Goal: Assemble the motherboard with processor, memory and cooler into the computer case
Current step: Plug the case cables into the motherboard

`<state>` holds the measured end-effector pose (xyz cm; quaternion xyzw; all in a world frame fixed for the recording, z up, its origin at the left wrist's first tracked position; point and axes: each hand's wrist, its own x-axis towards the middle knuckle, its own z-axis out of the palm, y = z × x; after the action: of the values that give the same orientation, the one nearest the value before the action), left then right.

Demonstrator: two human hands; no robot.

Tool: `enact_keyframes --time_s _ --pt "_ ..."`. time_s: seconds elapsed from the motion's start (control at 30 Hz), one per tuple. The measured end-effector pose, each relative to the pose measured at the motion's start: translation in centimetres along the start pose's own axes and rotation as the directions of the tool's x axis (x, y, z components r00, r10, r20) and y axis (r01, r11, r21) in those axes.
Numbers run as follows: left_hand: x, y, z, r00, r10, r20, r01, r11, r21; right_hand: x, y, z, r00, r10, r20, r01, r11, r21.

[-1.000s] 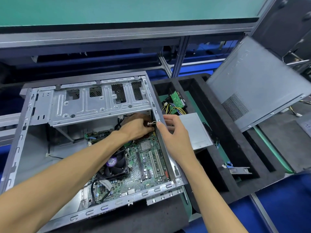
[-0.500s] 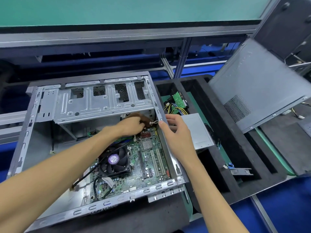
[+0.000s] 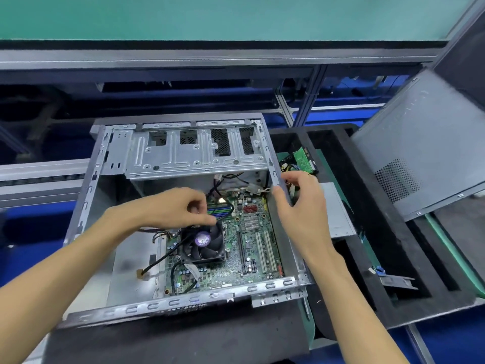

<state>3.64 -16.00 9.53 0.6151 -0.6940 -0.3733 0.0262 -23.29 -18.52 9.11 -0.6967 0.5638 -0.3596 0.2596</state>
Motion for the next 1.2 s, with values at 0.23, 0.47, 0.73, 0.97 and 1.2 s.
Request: enact_keyframes --time_s 0.23,0.47,0.73,0.97,1.2 --pt "-1.7 -1.2 1.5 0.998 -0.069 0.009 0.066 0.973 0.220 0.2 -5.0 1.3 0.973 -0.185 0.136 0.159 0.970 0.186" --pt "-3.1 0.8 -0.3 0.997 0.054 -0.050 -0.071 0.885 -0.461 -0.7 -5.6 3.5 0.929 -0.081 0.362 0.005 0.979 0.204" --pt "-1.1 5.7 -1.4 0.991 -0.092 -0.102 -0.070 0.302 -0.951 -1.4 -6.6 0.6 0.603 0.045 0.796 -0.491 0.808 0.326" --pt "0.6 7.4 -0.5 0.980 -0.201 0.005 0.025 0.095 -0.995 -2.5 -6.7 -0.8 0.529 -0.156 0.834 -0.729 0.420 0.541" --pt "1.2 7.9 0.3 0.975 -0.172 0.140 0.126 -0.089 -0.988 -2.4 -7.4 -0.8 0.489 -0.249 0.836 -0.871 -0.196 0.451"
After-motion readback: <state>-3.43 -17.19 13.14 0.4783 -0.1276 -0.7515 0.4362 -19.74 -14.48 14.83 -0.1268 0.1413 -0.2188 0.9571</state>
